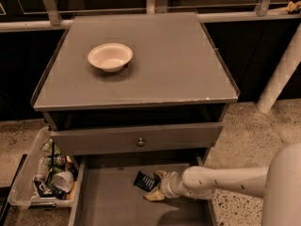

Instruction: Pick rxbar blueberry from middle drawer and place on counter

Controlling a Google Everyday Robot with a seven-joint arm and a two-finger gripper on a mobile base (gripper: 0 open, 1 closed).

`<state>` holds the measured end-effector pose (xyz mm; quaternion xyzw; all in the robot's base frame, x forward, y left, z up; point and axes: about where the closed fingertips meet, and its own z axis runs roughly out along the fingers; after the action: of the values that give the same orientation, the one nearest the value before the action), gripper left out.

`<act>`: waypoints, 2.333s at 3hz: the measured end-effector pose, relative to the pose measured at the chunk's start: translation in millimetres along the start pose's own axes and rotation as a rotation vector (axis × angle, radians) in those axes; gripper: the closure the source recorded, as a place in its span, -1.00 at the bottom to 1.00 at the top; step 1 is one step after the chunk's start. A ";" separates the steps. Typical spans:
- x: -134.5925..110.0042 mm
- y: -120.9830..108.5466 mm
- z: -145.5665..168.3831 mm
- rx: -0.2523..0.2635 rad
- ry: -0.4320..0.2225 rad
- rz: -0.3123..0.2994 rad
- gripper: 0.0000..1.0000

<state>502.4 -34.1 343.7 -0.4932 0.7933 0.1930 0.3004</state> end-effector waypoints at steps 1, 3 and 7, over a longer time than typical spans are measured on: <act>0.0 0.0 0.0 0.000 0.000 0.000 0.75; -3.6 0.1 -3.9 0.000 0.000 0.000 1.00; -65.8 19.6 -117.0 -0.085 -0.178 -0.108 1.00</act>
Offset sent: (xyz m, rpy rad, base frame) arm 0.0000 0.0000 0.0000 0.0000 0.0000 0.0000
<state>473.2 -52.1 474.9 -0.5285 0.7267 0.2530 0.3585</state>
